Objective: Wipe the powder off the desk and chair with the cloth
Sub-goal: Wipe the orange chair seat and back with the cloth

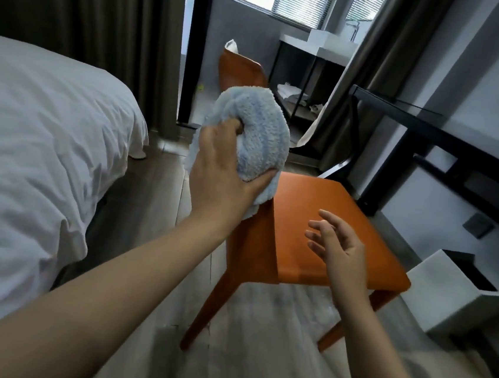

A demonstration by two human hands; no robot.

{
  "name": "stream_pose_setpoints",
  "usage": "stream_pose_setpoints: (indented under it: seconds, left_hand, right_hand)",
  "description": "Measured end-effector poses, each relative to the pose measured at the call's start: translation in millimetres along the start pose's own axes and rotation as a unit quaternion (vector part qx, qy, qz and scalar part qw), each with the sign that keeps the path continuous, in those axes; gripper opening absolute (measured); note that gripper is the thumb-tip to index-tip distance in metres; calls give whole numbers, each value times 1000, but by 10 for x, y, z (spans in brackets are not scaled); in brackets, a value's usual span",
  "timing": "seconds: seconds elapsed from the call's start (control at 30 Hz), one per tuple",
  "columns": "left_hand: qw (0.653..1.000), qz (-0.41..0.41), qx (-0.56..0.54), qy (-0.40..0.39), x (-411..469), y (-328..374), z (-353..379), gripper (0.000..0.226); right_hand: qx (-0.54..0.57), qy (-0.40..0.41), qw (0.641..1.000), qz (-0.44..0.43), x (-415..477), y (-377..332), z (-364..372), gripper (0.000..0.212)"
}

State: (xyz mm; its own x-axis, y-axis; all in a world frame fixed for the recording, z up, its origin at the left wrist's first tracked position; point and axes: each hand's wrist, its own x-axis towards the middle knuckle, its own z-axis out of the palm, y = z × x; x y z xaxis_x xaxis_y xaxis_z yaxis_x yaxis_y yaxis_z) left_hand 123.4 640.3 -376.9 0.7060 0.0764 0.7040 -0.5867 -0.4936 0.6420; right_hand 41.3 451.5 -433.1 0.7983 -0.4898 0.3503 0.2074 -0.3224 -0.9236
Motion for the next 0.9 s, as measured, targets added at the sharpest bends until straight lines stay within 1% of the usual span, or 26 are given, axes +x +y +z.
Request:
stream_pose_setpoints:
  seconds: [0.1, 0.23, 0.37, 0.53, 0.7, 0.8, 0.83, 0.9]
  left_hand:
    - [1000, 7, 3, -10, -179, -53, 95, 75]
    - [998, 19, 39, -49, -476, -191, 223, 76]
    - [993, 1, 59, -98, -773, -348, 384, 77]
    - [987, -16, 83, -138, -1077, -578, 556, 76]
    - [965, -58, 99, -235, -1391, -834, 624, 77]
    - [934, -105, 81, -332, -1461, -1066, 513, 72]
    - [926, -121, 76, -350, -1466, -1143, 447, 71]
    - [923, -133, 63, -355, -1440, -1240, 303, 67]
  right_hand:
    - [-6, -3, 1000, 1, -62, 88, -58, 22]
    - [0, -3, 1000, 15, -171, 224, -46, 22]
    - [-5, -3, 1000, 19, -269, 319, -19, 21]
    - [-17, 4, 1000, 25, -304, 395, -22, 21]
    - [-38, 17, 999, 24, -353, 452, -87, 19]
    - [-46, 23, 998, 25, -380, 442, -97, 19]
    - [-49, 22, 998, 25, -379, 425, -86, 19]
    - [-56, 22, 998, 25, -358, 381, -46, 21]
